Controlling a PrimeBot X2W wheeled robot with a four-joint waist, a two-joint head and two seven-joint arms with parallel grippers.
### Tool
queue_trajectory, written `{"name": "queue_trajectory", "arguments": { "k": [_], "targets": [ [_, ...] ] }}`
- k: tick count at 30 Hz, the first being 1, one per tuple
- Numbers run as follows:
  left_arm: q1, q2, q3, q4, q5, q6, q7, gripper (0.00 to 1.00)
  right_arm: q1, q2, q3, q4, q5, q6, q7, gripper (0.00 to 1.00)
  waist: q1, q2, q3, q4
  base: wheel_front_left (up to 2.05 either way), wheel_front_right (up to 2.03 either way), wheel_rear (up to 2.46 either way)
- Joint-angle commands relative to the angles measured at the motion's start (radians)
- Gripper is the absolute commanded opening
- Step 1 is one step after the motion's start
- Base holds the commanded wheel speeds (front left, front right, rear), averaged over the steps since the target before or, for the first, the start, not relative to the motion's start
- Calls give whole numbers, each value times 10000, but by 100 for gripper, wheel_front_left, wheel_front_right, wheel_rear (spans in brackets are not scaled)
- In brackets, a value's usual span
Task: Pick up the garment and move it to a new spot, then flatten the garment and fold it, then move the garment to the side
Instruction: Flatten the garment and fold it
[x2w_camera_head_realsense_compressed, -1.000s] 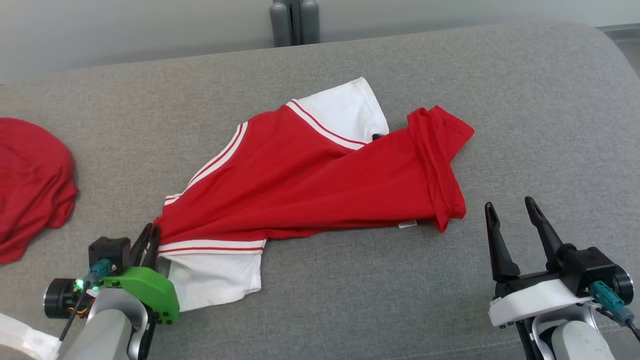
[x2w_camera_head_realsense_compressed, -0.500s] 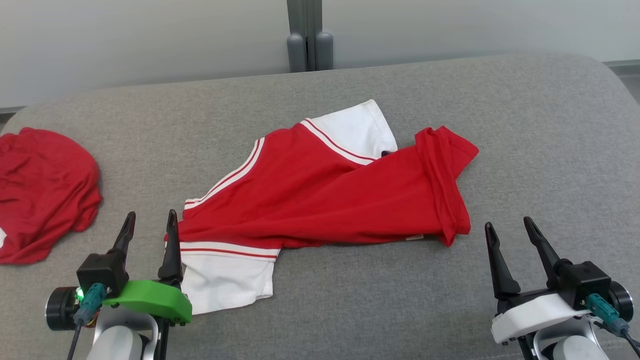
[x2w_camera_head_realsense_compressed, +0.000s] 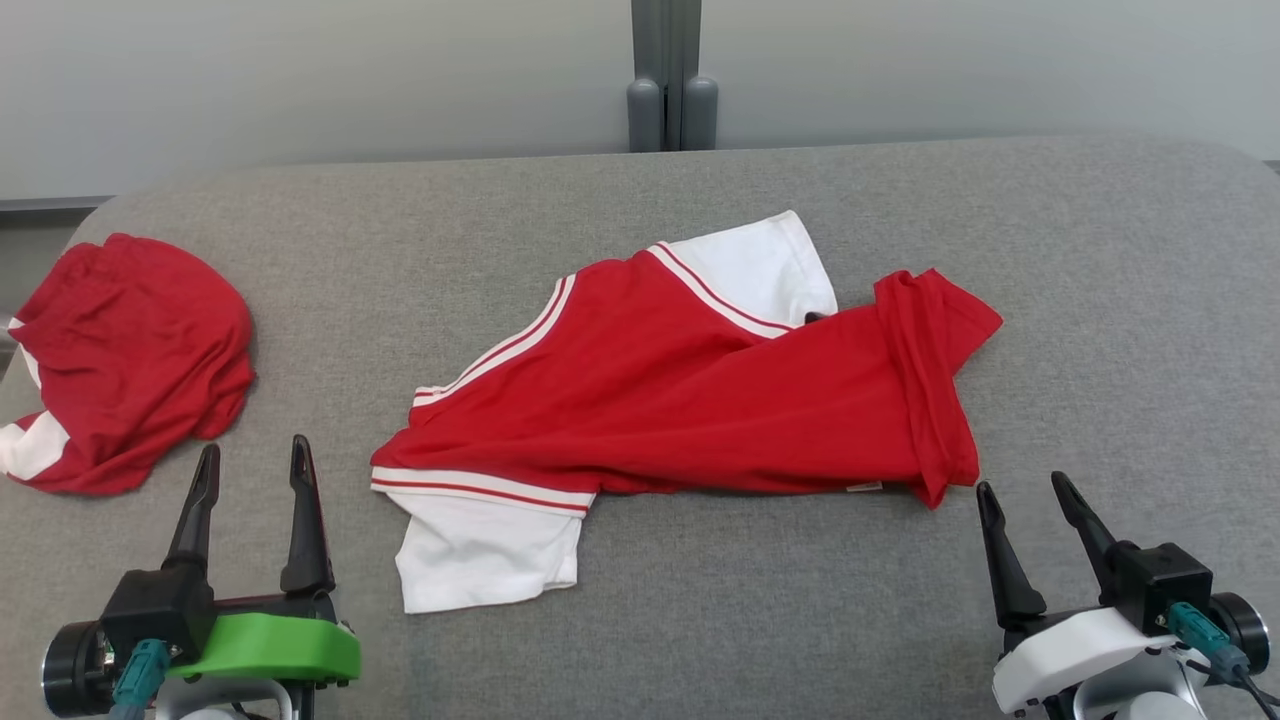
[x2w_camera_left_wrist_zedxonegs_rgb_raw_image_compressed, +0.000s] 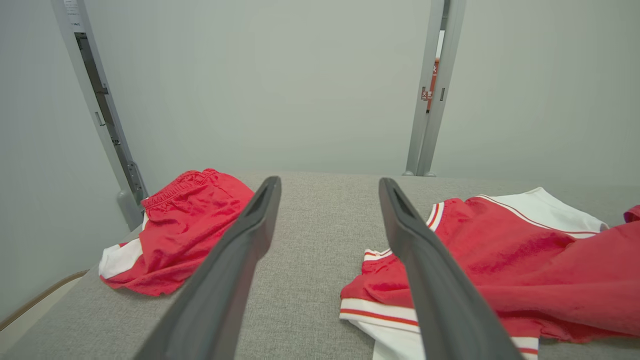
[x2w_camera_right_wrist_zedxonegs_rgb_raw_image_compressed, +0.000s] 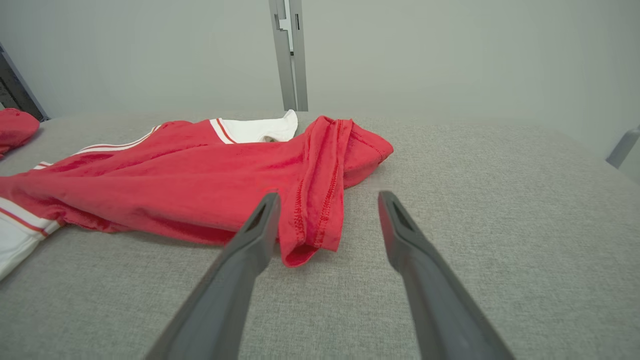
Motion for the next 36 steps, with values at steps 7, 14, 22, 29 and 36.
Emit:
{"name": "queue_trajectory", "arguments": {
  "k": [7,14,22,29,36],
  "targets": [
    [157,-408,548,-183,462,-410,-5,100,-458,-275,205,717,-90,-16,-31,100,0,-1,250,231,0,0,0],
    [-244,-663,682,-103,741,-692,-3,100,-1398,-575,524,2116,-269,-18,-29,100,0,-1,645,497,0,0,0],
    [-511,-775,626,53,833,-849,-5,100,-2296,-739,937,3507,-207,-18,-29,100,0,-1,979,803,0,0,0],
    [-580,-806,549,200,831,-902,-4,100,-2859,-700,1086,4257,-11,-18,-31,0,0,-1,996,780,0,0,0],
    [-407,-807,383,277,626,-810,-5,100,-2281,-681,1126,3013,282,-18,-31,0,0,-1,755,468,0,0,0]
  ]
}}
